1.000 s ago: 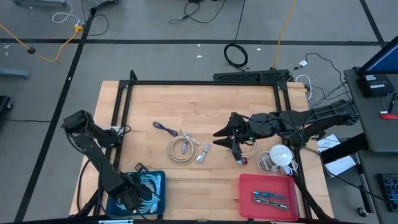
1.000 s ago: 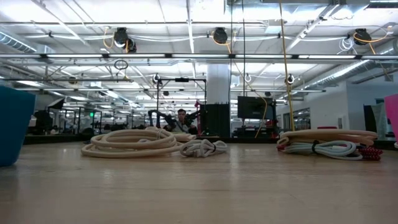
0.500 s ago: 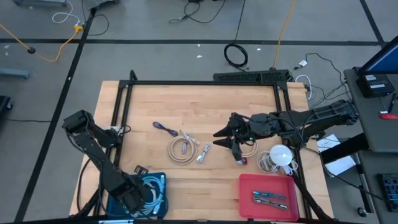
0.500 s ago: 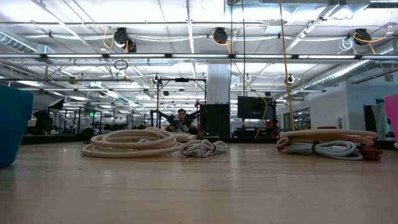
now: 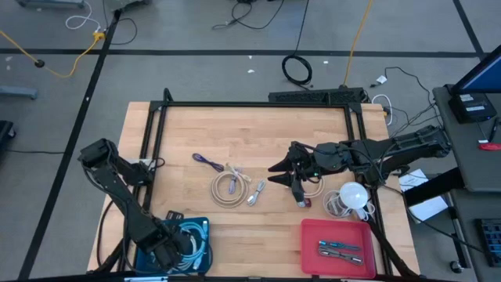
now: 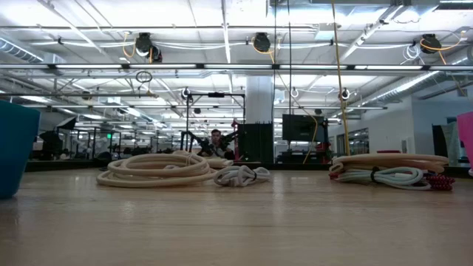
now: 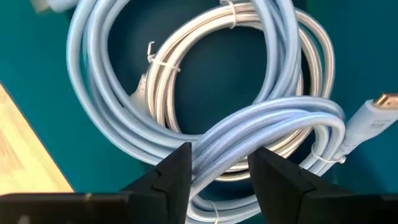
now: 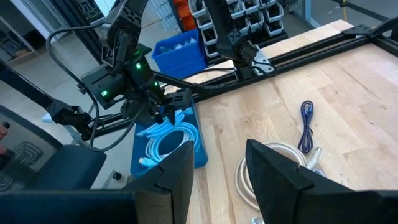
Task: Pick & Place USB Port
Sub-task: Put the blue HDMI cable into the blue bin
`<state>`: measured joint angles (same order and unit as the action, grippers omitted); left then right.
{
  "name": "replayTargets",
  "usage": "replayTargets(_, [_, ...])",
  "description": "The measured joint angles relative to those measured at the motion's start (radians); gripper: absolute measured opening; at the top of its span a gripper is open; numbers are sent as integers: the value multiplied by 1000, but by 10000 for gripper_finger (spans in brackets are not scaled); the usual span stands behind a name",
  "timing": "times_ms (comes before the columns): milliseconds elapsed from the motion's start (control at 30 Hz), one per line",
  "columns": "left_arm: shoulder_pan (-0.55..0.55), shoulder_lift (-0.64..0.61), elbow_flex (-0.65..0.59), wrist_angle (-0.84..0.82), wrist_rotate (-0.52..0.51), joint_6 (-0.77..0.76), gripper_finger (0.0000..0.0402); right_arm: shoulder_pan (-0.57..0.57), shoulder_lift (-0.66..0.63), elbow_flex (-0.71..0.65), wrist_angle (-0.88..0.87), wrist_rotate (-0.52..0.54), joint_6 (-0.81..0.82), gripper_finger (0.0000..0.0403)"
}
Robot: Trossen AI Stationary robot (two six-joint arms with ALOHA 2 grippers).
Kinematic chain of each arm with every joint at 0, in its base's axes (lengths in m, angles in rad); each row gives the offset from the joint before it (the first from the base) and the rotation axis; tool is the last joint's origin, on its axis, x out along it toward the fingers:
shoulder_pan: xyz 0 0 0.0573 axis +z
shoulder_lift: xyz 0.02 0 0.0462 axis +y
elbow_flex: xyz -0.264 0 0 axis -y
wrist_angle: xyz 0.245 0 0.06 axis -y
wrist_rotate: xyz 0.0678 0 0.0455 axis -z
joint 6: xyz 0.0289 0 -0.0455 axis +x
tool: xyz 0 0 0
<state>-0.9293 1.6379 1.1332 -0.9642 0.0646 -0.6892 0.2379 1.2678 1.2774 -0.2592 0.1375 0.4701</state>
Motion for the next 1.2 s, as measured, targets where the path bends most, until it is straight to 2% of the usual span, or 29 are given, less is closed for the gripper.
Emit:
replayTargets(233, [21,0,0,-16,92,-146,204,0,0,0,0,0,0,137])
replayTargets(400, [22,0,0,-33,99,-169,223,0,0,0,0,0,-3,137])
replayTargets(533, [35,0,0,-52,128,-262,227,0,0,0,0,0,-3,137])
replayTargets(800, [92,0,0,-48,199,-566,228,0,0,0,-1,-2,-3,137])
replayTargets(1033, [112,0,0,26,195,-825,228,0,0,0,-1,-4,1,137])
replayTargets(1200, [108,0,0,23,174,-868,228,0,0,0,-1,-7,8,137])
